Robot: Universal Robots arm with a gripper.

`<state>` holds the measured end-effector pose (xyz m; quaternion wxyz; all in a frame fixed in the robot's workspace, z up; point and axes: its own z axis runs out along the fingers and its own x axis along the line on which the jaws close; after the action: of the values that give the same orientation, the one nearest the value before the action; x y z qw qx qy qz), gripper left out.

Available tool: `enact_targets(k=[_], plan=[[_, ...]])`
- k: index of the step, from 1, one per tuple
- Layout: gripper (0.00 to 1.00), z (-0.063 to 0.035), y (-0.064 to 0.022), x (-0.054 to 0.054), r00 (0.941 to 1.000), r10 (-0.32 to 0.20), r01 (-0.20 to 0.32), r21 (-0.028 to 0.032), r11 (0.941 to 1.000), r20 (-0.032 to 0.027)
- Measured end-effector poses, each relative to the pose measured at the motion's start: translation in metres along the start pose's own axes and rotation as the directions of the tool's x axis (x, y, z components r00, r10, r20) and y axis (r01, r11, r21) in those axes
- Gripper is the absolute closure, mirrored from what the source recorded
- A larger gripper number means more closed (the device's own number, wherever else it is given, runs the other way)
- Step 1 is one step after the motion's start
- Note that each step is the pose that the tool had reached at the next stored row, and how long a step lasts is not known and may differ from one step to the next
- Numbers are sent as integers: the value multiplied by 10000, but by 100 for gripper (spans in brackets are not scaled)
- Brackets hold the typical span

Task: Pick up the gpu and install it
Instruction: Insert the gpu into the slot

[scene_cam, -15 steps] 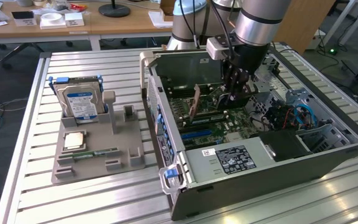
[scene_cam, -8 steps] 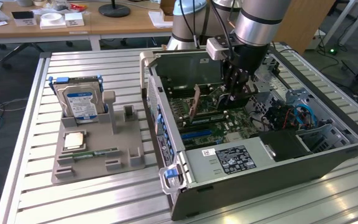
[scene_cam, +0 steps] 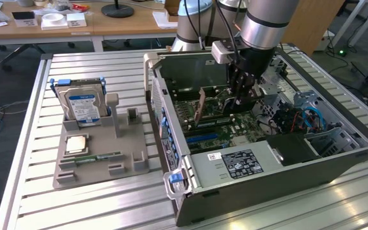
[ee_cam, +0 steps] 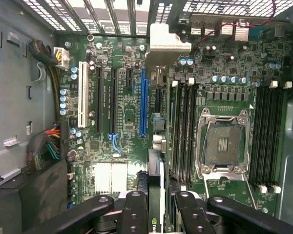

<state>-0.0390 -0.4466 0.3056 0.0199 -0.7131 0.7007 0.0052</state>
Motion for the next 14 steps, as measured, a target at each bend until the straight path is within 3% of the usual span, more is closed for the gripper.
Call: enact_targets(k=[14], plan=[[74, 49, 2, 2, 10000, 0, 0, 0, 10000, 0]])
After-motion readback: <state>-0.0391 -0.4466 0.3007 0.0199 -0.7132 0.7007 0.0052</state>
